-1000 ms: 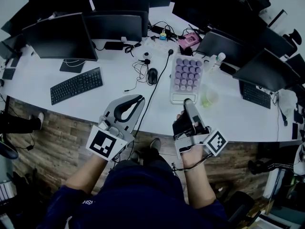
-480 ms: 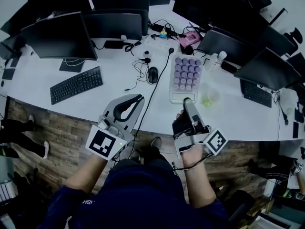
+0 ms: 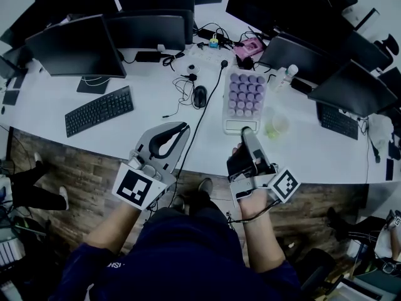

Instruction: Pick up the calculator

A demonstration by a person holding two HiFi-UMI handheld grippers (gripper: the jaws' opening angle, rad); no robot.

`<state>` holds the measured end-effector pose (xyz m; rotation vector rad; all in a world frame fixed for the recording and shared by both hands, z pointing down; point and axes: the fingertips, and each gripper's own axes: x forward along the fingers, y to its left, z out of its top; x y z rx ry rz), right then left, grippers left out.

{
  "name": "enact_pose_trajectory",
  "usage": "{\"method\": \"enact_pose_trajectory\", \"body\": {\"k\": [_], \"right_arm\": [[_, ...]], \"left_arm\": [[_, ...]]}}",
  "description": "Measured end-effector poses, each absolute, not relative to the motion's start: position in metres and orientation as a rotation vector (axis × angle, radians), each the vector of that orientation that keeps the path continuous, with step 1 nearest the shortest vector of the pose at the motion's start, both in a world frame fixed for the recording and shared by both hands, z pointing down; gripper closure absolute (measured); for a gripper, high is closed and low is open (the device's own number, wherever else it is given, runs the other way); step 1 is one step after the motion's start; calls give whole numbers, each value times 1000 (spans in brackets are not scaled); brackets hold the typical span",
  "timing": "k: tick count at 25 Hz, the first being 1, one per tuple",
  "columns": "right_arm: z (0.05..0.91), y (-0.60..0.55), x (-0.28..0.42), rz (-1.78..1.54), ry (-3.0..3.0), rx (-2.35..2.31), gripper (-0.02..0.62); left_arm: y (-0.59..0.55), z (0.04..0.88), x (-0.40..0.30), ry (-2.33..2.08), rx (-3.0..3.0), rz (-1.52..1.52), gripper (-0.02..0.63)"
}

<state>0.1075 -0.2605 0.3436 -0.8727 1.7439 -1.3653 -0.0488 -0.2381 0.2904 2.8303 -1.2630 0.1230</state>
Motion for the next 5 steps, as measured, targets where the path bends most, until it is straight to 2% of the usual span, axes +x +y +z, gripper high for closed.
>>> {"method": "enact_pose_trajectory", "body": {"k": [5], "right_arm": [[347,-263,109,-1368,1744,-873,512]], "left_arm": [[-241,291,-47,-1260,2827,109,565]]}}
